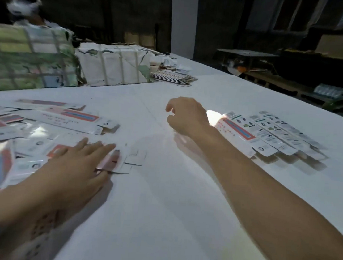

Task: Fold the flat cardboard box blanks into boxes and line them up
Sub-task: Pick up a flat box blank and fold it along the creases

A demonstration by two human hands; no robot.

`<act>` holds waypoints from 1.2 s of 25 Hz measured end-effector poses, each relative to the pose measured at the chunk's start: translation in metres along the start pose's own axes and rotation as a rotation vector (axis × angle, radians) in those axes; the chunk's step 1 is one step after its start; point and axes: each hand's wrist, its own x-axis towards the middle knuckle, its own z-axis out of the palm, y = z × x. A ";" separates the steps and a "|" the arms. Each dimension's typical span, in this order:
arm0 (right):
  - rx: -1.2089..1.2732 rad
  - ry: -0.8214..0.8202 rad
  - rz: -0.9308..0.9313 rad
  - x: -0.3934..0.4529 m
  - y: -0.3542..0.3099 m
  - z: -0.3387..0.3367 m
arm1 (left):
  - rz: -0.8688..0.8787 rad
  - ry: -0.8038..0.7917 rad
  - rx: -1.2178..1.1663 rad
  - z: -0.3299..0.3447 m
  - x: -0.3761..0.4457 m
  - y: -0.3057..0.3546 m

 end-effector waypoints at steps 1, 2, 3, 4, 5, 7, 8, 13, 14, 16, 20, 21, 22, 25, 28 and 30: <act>0.049 0.000 -0.062 0.001 -0.011 0.001 | 0.023 -0.011 -0.013 -0.005 -0.002 0.005; 0.070 0.004 -0.112 -0.001 -0.025 0.000 | 0.064 0.021 0.022 -0.008 -0.004 0.005; 0.097 0.018 -0.154 -0.006 -0.037 -0.001 | 0.112 0.085 0.041 -0.009 -0.006 0.004; 0.127 0.032 -0.185 -0.010 -0.043 -0.001 | 0.136 0.118 0.094 -0.012 -0.008 0.004; 0.152 0.048 -0.197 -0.012 -0.046 -0.001 | 0.149 0.151 0.140 -0.014 -0.009 0.002; 0.190 0.095 -0.200 -0.016 -0.049 -0.003 | 0.204 0.243 0.235 -0.008 -0.009 0.005; 0.208 0.114 -0.195 -0.017 -0.049 -0.003 | 0.215 0.273 0.264 -0.009 -0.010 0.008; 0.418 0.267 -0.183 -0.019 -0.058 -0.012 | 0.254 0.492 0.114 -0.026 -0.012 0.015; 0.485 0.311 -0.190 -0.020 -0.062 -0.016 | 0.240 0.563 0.037 -0.030 -0.013 0.015; 0.606 0.385 -0.207 -0.022 -0.071 -0.026 | 0.199 0.640 -0.121 -0.040 -0.012 0.018; 0.935 0.484 -0.232 -0.030 -0.084 -0.058 | 0.255 0.785 -0.383 -0.060 -0.015 0.024; 1.048 0.524 -0.228 -0.032 -0.085 -0.069 | 0.260 0.830 -0.439 -0.066 -0.017 0.026; 1.149 0.570 -0.230 -0.034 -0.086 -0.079 | 0.247 0.888 -0.517 -0.072 -0.020 0.028; 1.254 0.601 -0.309 -0.046 -0.093 -0.095 | 0.196 0.913 -0.978 -0.094 -0.028 0.037; 1.154 0.372 -0.480 -0.060 -0.109 -0.083 | 0.218 0.745 -1.346 -0.104 -0.034 0.042; 1.081 0.293 -0.555 -0.066 -0.117 -0.069 | 0.240 0.634 -1.509 -0.103 -0.036 0.047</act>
